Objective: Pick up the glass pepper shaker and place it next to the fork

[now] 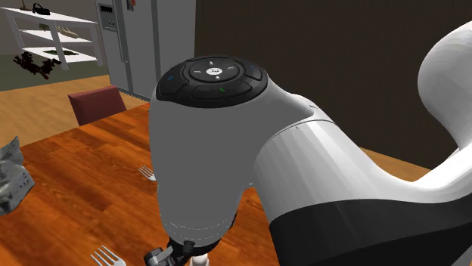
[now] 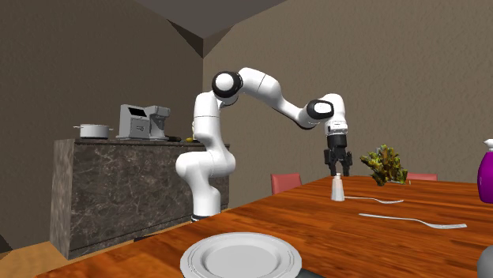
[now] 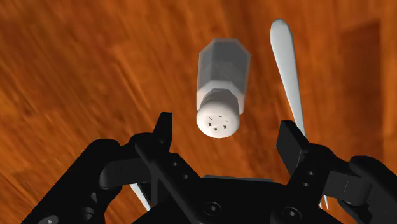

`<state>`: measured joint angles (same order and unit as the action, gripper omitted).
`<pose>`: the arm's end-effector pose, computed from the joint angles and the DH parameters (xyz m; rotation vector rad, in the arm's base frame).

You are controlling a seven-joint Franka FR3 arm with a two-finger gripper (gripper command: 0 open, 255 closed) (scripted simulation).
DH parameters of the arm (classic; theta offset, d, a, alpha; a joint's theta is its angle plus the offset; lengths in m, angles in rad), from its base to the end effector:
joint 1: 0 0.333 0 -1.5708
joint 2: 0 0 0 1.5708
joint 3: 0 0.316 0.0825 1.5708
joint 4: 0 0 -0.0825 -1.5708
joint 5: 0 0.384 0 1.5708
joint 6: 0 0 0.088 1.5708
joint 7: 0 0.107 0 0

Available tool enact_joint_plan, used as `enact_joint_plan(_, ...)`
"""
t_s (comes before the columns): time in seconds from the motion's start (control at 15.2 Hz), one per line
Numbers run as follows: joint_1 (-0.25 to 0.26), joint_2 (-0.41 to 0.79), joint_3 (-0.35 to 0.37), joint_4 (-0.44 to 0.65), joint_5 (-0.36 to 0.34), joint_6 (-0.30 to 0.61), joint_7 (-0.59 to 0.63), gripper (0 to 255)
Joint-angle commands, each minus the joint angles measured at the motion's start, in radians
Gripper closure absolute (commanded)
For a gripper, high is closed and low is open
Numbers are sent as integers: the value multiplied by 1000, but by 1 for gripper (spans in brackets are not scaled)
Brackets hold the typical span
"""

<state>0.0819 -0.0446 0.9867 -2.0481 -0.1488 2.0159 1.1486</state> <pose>0.2657 0.4742 0.4503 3.0488 -0.0242 0.2282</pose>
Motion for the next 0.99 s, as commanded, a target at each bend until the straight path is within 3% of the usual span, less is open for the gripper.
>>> enact_joint_plan(0.0,0,0,0,0,0,0,0,0)
enact_joint_plan(0.2,0,0,0,0,0,0,0,0)
enact_joint_plan(0.46,5,-48,-6,96,49,-120,-35,0)
enact_joint_plan(0.92,5,-48,-6,96,49,-120,-35,0)
